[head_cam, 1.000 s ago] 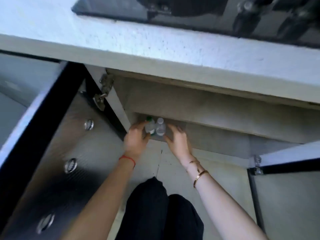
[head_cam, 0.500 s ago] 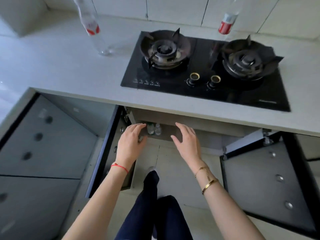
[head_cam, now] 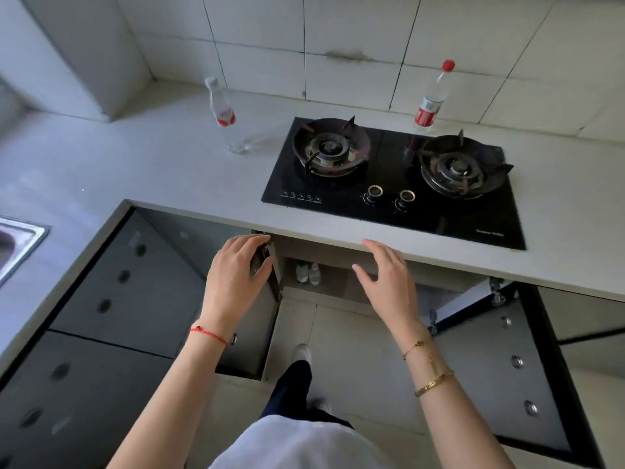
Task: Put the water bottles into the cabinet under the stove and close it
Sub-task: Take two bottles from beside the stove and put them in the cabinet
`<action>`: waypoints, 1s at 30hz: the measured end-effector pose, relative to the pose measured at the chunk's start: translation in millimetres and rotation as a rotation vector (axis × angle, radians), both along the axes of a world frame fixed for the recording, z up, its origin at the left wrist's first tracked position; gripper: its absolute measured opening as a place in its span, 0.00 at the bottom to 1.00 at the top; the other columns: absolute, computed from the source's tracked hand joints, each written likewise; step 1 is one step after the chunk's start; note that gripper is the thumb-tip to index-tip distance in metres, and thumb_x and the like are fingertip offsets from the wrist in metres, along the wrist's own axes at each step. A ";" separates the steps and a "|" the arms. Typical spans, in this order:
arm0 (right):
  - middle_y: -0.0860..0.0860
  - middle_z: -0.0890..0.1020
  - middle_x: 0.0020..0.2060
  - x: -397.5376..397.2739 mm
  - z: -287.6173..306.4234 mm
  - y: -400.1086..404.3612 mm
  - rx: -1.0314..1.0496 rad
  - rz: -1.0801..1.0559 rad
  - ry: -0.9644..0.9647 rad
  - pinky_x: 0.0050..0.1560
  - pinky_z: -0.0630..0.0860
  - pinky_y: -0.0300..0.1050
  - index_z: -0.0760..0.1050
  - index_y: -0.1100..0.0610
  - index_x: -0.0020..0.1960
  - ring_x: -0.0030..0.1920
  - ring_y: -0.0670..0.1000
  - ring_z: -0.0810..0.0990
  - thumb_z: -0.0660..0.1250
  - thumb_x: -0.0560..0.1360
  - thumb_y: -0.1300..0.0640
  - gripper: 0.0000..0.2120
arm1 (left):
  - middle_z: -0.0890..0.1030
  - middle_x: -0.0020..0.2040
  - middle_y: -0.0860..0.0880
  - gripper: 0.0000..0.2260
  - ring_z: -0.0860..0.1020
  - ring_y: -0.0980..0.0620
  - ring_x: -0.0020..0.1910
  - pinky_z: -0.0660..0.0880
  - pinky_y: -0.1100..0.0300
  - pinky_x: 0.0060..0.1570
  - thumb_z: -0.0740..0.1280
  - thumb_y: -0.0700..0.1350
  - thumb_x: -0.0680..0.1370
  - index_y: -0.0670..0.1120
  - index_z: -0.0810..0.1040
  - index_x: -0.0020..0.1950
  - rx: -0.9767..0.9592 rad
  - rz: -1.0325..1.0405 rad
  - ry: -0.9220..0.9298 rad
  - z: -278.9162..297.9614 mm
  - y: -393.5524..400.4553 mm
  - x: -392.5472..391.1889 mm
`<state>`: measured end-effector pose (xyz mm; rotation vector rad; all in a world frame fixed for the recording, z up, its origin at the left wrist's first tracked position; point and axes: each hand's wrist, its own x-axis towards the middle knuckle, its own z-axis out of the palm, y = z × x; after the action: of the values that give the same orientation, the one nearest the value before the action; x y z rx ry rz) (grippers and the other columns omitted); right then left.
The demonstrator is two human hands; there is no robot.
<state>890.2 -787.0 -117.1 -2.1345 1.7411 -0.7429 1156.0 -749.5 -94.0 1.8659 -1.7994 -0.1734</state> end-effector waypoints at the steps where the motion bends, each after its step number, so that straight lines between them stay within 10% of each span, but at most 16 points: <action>1: 0.50 0.76 0.66 2.0 3.9 -4.4 -0.011 0.002 -0.004 0.67 0.71 0.43 0.70 0.55 0.70 0.68 0.50 0.72 0.67 0.77 0.51 0.23 | 0.80 0.61 0.50 0.16 0.76 0.50 0.63 0.73 0.55 0.62 0.68 0.49 0.78 0.48 0.77 0.65 -0.010 0.017 0.009 4.4 -1.9 2.4; 30: 0.50 0.77 0.65 150.2 72.9 -376.2 -0.120 0.139 0.015 0.63 0.69 0.40 0.71 0.54 0.69 0.67 0.50 0.72 0.67 0.77 0.50 0.22 | 0.75 0.67 0.43 0.23 0.69 0.41 0.67 0.72 0.50 0.60 0.70 0.43 0.74 0.42 0.72 0.69 -0.104 0.237 0.048 53.6 -385.0 158.2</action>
<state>1040.4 -1163.2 -44.1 -2.3181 1.5728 -0.8135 1314.2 -1134.4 -40.5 1.9641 -1.5118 -0.0366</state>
